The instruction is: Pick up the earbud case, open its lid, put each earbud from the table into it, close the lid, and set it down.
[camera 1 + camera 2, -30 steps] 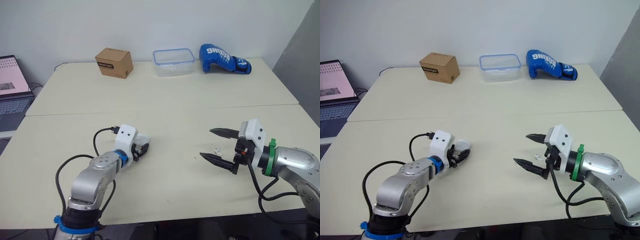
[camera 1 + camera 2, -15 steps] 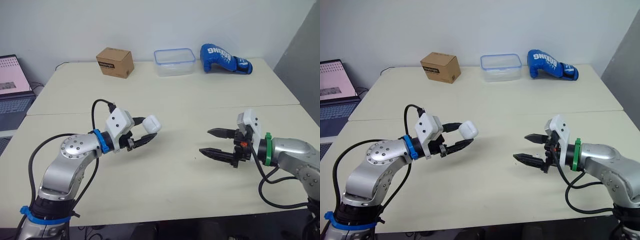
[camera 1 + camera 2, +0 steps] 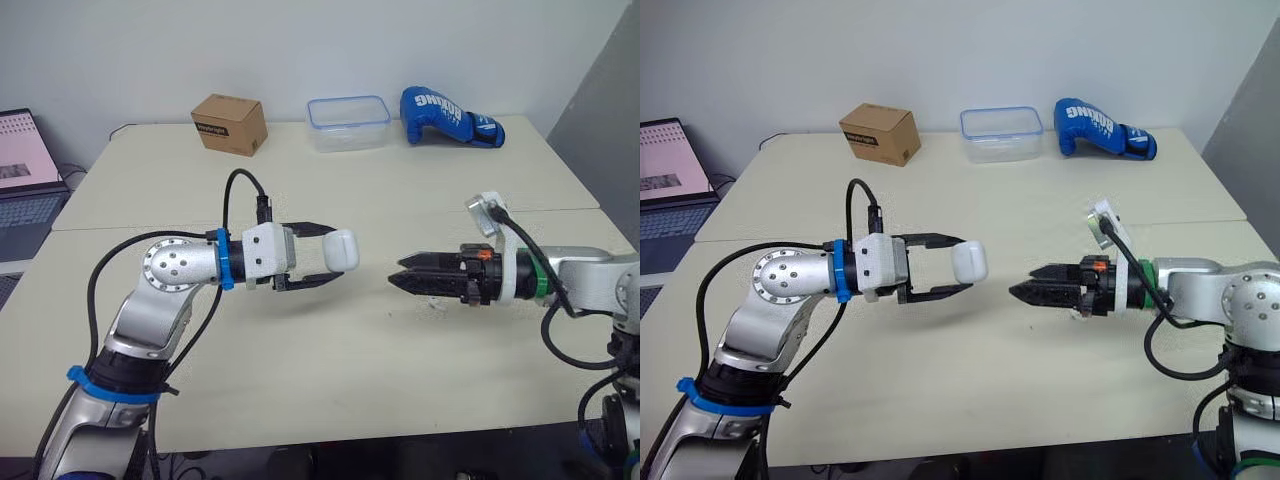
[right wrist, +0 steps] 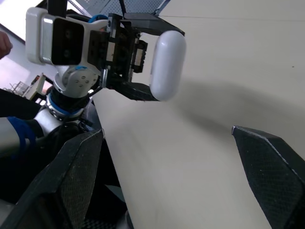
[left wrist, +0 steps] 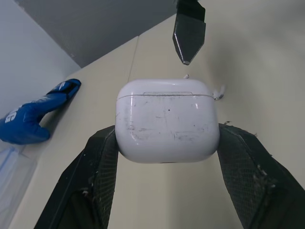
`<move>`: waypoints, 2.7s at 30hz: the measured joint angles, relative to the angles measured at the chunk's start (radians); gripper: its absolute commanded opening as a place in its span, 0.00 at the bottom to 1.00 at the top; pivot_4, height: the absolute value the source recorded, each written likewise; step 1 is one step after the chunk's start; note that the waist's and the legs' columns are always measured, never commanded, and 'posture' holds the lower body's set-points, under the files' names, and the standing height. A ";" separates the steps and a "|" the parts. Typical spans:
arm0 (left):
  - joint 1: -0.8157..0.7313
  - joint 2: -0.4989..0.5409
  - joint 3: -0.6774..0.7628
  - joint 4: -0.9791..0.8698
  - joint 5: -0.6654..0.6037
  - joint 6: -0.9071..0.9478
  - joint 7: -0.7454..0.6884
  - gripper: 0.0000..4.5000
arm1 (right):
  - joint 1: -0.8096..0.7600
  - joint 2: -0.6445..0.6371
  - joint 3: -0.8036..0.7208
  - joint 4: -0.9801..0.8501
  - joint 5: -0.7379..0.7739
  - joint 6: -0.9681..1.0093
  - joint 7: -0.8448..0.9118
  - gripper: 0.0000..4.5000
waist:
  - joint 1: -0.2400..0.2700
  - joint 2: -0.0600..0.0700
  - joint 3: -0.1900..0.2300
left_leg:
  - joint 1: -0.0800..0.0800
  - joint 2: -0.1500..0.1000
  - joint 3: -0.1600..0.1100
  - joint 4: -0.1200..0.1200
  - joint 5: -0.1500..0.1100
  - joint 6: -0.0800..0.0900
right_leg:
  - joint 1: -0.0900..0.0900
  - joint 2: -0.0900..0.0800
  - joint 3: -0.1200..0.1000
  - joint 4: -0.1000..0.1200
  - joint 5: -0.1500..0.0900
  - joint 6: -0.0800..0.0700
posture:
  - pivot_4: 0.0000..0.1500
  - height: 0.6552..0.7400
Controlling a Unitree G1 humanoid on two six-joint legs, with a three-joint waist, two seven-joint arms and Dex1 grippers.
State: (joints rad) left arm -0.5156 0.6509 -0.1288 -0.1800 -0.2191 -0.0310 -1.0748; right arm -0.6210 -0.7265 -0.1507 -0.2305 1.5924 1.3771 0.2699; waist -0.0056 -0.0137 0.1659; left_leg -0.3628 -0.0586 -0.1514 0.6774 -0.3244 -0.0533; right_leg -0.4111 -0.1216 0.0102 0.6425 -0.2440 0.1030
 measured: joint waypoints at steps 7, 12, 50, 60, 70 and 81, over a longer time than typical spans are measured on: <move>-0.008 -0.042 -0.038 -0.005 0.026 -0.025 0.005 0.60 | -0.021 0.011 0.131 0.041 0.208 -0.101 -0.260 1.00 | -0.001 0.000 0.000 | 0.000 0.000 0.000 0.000 0.000 0.000 | 0.000 0.000 0.000 0.001 0.000 0.000 | 1.00 0.89; -0.012 -0.075 -0.071 -0.018 0.050 -0.026 0.019 0.60 | -0.023 0.014 0.193 0.041 0.292 -0.157 -0.356 1.00 | -0.002 0.000 0.000 | 0.000 0.000 0.000 0.000 0.000 0.000 | 0.000 0.000 0.000 0.000 0.000 0.000 | 1.00 0.89; -0.047 -0.078 -0.077 -0.041 0.064 -0.001 0.027 0.60 | -0.026 0.014 0.243 0.030 0.351 -0.237 -0.427 0.18 | -0.005 0.000 0.000 | 0.000 0.000 -0.001 0.000 0.000 0.000 | 0.000 0.001 -0.001 0.000 0.000 0.000 | 1.00 0.89; -0.047 -0.070 -0.071 -0.061 0.013 0.111 0.022 0.97 | -0.026 0.021 0.245 0.028 0.352 -0.237 -0.423 0.18 | -0.006 0.000 0.000 | 0.000 0.000 -0.002 0.000 -0.001 0.002 | 0.000 0.001 -0.001 0.001 0.000 0.000 | 1.00 0.89; -0.034 0.100 0.007 -0.084 -0.150 0.406 -0.058 0.99 | -0.045 -0.028 0.254 0.024 0.257 -0.206 -0.365 0.18 | -0.023 0.001 0.001 | 0.000 0.000 -0.002 0.000 -0.002 0.004 | -0.001 0.001 -0.001 0.001 0.000 0.001 | 1.00 0.89; -0.178 0.197 -0.013 -0.037 -0.295 0.777 -0.188 0.99 | -0.188 -0.167 0.471 -0.192 -0.434 -0.200 0.196 0.18 | -0.026 0.001 0.002 | -0.002 0.001 -0.005 0.000 0.000 0.001 | -0.001 0.002 -0.003 0.001 -0.001 0.002 | 1.00 0.89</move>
State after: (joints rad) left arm -0.6937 0.8476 -0.1422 -0.2171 -0.5139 0.7456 -1.2628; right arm -0.8086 -0.8934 0.3199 -0.4220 1.1586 1.1776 0.4659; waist -0.0311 -0.0122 0.1678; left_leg -0.3645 -0.0580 -0.1560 0.6773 -0.3249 -0.0521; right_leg -0.4125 -0.1197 0.0071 0.6432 -0.2453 0.1050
